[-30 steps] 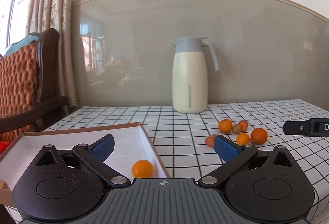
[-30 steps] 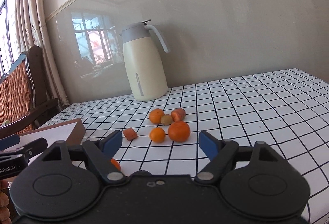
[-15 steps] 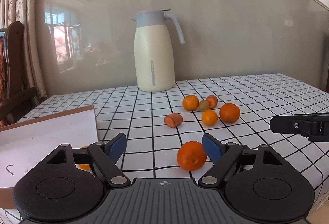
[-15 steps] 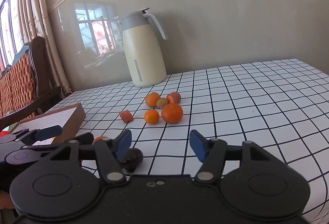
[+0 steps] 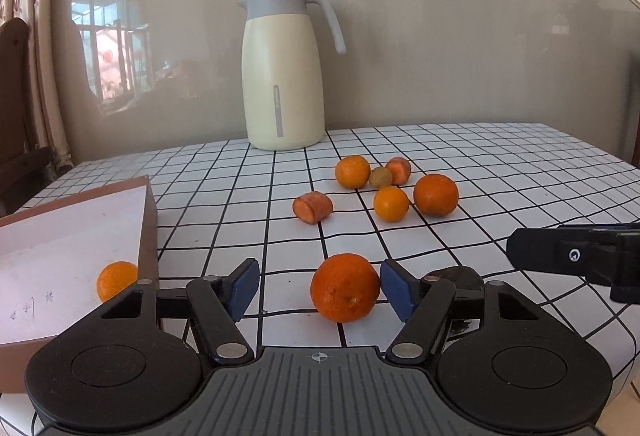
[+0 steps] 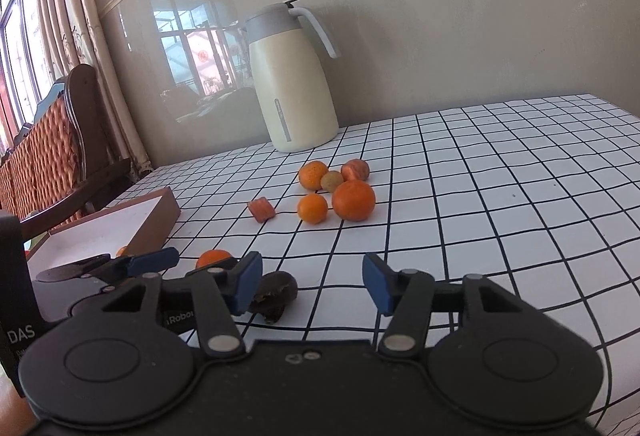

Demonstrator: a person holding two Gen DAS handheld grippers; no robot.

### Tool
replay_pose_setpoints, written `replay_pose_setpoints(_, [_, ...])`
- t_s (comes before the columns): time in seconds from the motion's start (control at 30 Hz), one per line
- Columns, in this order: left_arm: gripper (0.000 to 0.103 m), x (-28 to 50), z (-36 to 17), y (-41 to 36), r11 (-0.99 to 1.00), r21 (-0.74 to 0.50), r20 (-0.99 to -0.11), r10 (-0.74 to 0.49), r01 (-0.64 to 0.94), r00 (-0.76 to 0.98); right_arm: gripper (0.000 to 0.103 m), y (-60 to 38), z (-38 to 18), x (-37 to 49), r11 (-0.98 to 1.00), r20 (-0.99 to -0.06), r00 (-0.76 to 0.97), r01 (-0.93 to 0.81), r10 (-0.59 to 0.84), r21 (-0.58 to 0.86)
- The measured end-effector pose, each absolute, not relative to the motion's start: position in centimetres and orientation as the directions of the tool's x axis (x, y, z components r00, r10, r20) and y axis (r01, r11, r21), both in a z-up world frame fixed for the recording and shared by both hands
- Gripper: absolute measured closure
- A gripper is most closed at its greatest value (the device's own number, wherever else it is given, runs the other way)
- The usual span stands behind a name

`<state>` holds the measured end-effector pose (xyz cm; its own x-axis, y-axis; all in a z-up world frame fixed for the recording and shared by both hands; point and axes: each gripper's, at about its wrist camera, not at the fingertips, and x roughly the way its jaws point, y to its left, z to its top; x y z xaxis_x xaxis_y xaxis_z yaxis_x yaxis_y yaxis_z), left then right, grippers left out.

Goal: Organize fruits
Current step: 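Grasp the large orange with the left gripper while the right moves toward the dark brown fruit, then close the right gripper on the dark brown fruit while the left holds the large orange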

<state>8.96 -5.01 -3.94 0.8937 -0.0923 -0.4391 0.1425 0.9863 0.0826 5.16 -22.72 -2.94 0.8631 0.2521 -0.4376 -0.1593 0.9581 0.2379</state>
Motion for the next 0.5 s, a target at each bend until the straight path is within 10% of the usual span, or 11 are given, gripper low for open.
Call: replay_pose_setpoints(0.5, [0.055,9.9,-5.1,-5.4,0.988,0.047,-0.488,-0.105,0.146,0.867,0.057,-21.9,-4.0,6.4,0.953,-0.481,0.835,-0.156,0.267,0.26])
